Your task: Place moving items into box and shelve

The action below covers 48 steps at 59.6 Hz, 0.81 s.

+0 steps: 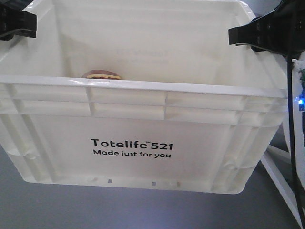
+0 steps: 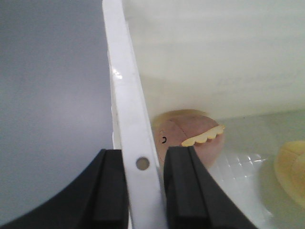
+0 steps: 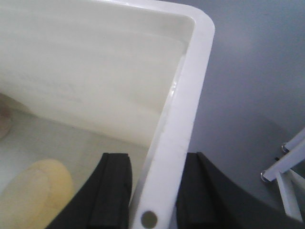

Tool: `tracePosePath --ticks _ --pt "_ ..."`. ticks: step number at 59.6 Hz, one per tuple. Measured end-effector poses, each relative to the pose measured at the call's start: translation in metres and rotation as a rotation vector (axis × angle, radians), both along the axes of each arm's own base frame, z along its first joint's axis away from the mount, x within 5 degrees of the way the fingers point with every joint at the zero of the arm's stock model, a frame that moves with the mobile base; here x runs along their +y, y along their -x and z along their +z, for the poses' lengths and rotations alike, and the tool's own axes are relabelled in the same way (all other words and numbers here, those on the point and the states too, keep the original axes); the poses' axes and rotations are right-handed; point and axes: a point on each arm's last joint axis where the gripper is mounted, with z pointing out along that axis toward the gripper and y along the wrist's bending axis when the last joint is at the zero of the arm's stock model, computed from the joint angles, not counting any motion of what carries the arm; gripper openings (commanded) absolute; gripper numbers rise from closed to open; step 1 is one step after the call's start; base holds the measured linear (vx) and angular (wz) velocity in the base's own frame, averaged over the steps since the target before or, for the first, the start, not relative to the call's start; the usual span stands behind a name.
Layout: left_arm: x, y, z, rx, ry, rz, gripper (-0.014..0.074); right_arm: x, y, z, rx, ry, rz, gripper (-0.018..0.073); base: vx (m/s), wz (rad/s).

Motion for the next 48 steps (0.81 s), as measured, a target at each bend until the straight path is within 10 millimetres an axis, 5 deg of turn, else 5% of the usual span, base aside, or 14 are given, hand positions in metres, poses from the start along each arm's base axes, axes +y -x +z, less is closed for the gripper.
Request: tracePosePath --ticks 48 --pt "-0.0001 0.0000 0.0001 -0.001 0.001 0.000 -0.0006 -0.0001 0.0000 0.0000 0.000 0.001 0.000 -0.0006 -0.08 0.56"
